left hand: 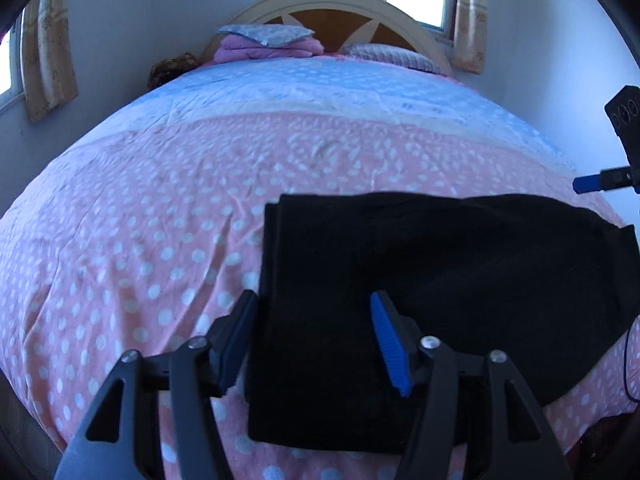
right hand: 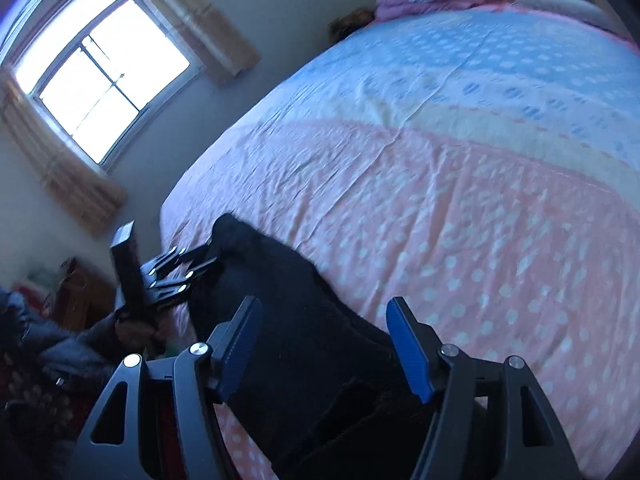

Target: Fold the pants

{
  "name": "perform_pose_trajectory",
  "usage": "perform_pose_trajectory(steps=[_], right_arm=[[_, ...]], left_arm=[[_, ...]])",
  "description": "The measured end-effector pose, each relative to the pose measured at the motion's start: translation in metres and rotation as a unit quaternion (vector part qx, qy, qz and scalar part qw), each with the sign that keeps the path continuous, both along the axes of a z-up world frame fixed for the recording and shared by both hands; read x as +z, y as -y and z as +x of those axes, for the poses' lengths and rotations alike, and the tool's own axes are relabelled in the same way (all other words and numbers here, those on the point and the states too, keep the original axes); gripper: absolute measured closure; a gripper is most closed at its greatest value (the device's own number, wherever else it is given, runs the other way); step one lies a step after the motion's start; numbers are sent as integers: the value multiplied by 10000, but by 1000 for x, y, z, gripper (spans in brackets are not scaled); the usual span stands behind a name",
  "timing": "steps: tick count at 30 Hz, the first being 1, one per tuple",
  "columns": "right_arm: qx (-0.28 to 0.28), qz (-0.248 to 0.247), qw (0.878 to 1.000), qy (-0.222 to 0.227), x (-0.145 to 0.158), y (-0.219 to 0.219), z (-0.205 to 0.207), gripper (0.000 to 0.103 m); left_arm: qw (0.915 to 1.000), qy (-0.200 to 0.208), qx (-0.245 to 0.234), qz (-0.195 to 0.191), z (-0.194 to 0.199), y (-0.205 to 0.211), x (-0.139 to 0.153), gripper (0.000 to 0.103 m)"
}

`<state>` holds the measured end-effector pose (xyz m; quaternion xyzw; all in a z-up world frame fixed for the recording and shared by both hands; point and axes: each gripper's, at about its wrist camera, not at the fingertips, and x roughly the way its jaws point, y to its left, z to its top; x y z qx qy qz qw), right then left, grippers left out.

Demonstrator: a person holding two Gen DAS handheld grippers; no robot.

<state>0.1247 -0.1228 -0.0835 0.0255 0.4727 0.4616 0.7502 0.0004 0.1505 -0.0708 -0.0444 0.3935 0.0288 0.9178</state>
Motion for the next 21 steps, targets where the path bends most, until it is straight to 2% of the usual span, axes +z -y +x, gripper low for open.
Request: perform_pose_trajectory(steps=[2,4,7,12,15,19,21], right_arm=[[385,-336,9987,14,-7,-4,-2,36],[709,-552,9957,-215,-20,-6,4,36],[1043,-589,9911,-583,-34,-10,5,36],[1396,-606,9881,-226,-15,-12,-23,36],[1531,-609,9862,-162,-11,-11,-36,36],[1668,-539,9845,-51,-3,-11,-43,36],[1667,-684,9836,21,-5,-13,-43,36]], left_arm=[[9996,14,163,-249,-2,-6,-2,38],[9996,-42,230,-125,2,-3,-3,37],[9994,-91,324,66,1,4,-5,35],[9987,-224,452,25,6,4,-5,33],[9985,-266,469,28,10,4,-6,33],[9983,-318,495,41,11,5,-5,32],[9983,-325,489,44,11,5,-5,32]])
